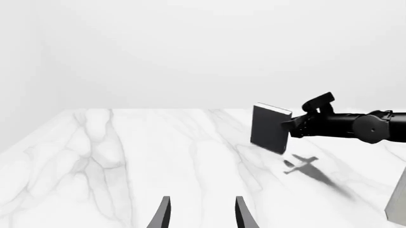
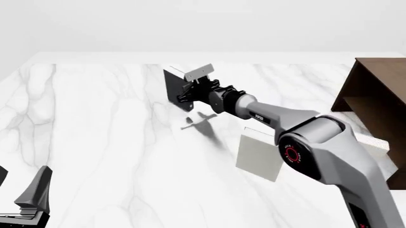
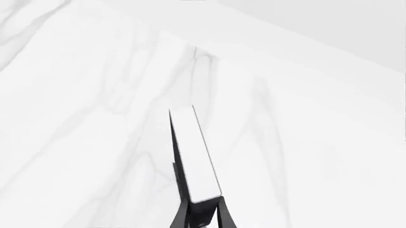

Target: Pick up the book on the left and place it on top of the shelf.

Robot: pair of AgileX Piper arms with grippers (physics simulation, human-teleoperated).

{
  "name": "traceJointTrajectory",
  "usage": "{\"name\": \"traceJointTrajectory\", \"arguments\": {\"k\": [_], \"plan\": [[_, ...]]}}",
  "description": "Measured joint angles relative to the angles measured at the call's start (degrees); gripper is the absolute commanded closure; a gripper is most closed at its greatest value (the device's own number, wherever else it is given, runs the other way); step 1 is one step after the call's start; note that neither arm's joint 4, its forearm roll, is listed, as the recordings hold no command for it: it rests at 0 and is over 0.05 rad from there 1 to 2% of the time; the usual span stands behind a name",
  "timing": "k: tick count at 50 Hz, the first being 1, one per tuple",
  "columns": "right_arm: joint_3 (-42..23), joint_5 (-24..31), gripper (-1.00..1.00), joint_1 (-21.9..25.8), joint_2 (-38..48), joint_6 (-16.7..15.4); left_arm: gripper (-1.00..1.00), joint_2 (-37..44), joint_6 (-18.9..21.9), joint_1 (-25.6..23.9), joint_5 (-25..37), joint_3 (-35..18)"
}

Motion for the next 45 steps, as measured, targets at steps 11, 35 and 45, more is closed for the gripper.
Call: {"name": "traceJointTrajectory", "arguments": {"k": [11,35,45], "plan": [[5.3,-2.1,1.00,-1.2,-4.2,0.9,-1.00,0.0,0.0,0.0,0.0,0.0],[24.0,-6.8,1.00,-3.4,-23.4,1.3,-1.00,0.0,0.0,0.0,0.0,0.0],[30.3,-7.1,1.00,-3.7,-30.6,0.7,-1.00,0.0,0.0,0.0,0.0,0.0]]}}
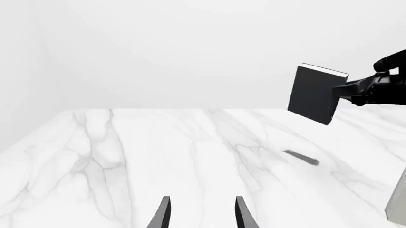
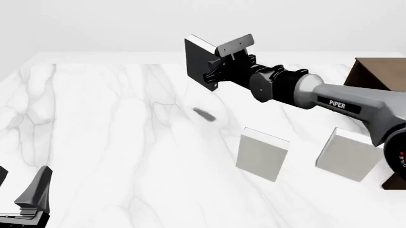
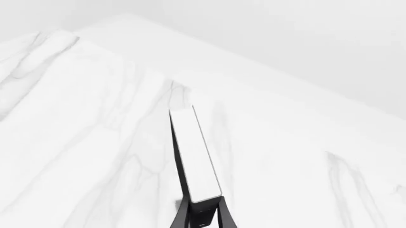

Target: Pick up the book on the left and place it on top of the shelf.

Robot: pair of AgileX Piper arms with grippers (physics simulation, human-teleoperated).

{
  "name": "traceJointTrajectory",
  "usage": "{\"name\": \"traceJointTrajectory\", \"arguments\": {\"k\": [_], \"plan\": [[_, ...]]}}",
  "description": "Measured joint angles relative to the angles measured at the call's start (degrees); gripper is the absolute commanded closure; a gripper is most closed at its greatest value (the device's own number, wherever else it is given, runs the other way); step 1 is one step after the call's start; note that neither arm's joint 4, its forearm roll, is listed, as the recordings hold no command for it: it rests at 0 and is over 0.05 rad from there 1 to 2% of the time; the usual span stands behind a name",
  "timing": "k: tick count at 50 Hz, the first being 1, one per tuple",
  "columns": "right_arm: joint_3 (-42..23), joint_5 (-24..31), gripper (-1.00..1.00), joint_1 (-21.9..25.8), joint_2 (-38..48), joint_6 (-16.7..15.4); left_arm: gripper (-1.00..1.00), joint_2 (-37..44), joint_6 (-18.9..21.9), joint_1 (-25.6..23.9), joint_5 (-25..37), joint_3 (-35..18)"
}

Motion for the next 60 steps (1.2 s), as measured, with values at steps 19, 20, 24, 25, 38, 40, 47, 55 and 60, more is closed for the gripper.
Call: {"name": "traceJointTrajectory", "arguments": {"k": [19,20,24,25,38,40,47,55,60], "plan": [[11.1,1.5,1.00,-0.6,-14.6,-2.1,-1.00,0.0,0.0,0.0,0.0,0.0],[11.7,1.6,1.00,-0.6,-15.4,-2.1,-1.00,0.0,0.0,0.0,0.0,0.0],[13.8,1.8,1.00,-0.7,-18.1,-2.3,-1.00,0.0,0.0,0.0,0.0,0.0],[14.3,1.9,1.00,-0.7,-18.7,-2.4,-1.00,0.0,0.0,0.0,0.0,0.0],[20.3,3.0,1.00,-1.5,-27.1,-3.4,-1.00,0.0,0.0,0.0,0.0,0.0],[21.2,3.3,1.00,-1.8,-28.5,-3.6,-1.00,0.0,0.0,0.0,0.0,0.0],[23.8,4.8,1.00,-2.8,-33.2,-4.3,-1.00,0.0,0.0,0.0,0.0,0.0],[26.0,7.3,1.00,-4.1,-38.4,-5.4,-1.00,0.0,0.0,0.0,0.0,0.0],[26.9,8.9,1.00,-5.0,-41.3,-6.2,-1.00,0.0,0.0,0.0,0.0,0.0]]}}
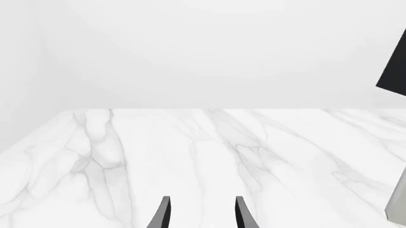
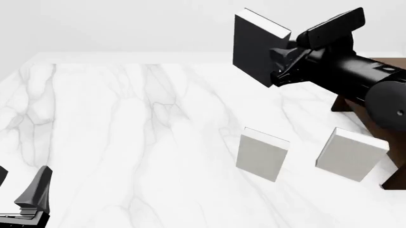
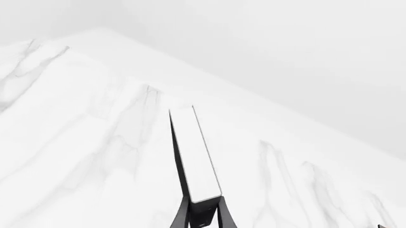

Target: Pick up the book on the left and place it on top of the shelf.

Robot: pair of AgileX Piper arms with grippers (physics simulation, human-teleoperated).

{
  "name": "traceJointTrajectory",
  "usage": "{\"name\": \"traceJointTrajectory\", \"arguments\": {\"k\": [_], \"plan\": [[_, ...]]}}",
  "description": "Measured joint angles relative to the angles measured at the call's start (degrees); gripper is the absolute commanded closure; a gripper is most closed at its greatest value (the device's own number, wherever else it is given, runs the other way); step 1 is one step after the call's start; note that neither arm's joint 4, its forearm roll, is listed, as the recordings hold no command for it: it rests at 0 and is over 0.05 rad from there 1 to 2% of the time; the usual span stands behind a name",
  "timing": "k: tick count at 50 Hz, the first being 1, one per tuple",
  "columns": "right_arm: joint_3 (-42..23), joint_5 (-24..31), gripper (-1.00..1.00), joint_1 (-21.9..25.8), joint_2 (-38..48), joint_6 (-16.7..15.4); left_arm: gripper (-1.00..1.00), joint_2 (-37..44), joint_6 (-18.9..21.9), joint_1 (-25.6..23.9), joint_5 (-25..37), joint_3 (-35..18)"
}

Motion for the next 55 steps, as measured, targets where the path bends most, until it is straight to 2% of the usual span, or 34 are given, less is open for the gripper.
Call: {"name": "traceJointTrajectory", "arguments": {"k": [20,55], "plan": [[2.0,5.5,1.00,-4.0,-9.1,-5.3,-1.00,0.0,0.0,0.0,0.0,0.0],[2.0,12.8,1.00,-14.9,-19.4,-12.6,-1.00,0.0,0.0,0.0,0.0,0.0]]}}
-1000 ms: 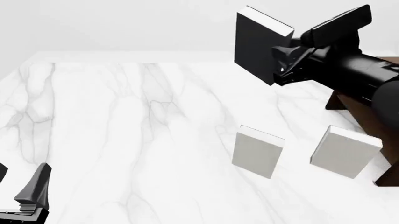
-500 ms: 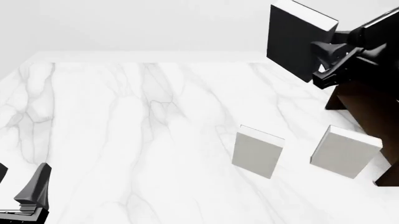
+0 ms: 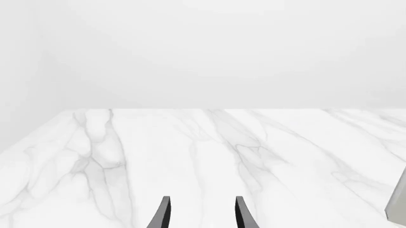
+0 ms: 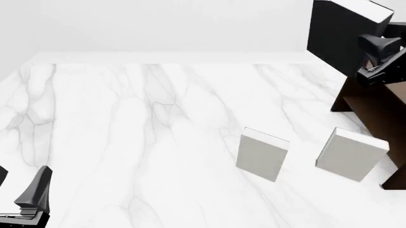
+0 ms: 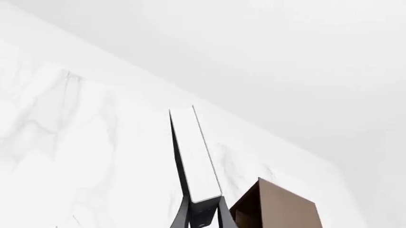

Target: Pick up the book on the left and place it on top of the shelf.

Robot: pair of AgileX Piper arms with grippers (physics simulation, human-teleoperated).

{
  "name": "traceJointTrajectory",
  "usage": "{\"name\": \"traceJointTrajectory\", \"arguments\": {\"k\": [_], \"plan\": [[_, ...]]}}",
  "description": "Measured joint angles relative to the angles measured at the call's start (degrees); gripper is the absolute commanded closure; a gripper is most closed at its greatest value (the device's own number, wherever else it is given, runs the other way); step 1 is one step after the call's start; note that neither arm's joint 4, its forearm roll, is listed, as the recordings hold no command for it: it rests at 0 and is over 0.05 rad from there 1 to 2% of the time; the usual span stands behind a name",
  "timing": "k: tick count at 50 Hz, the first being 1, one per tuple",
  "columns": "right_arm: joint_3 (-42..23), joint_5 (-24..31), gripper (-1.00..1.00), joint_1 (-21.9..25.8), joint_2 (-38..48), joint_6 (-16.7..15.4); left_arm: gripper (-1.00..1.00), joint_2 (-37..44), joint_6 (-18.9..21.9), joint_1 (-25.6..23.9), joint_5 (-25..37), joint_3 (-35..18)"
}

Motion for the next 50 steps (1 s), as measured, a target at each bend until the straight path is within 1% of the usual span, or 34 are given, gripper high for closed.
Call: {"name": "traceJointTrajectory", "arguments": {"k": [29,50], "plan": [[-1.2,3.9,1.00,-8.8,-3.7,-5.1,-1.00,0.0,0.0,0.0,0.0,0.0],[-3.1,4.9,1.00,-13.2,-2.9,-8.7,-1.00,0.0,0.0,0.0,0.0,0.0]]}}
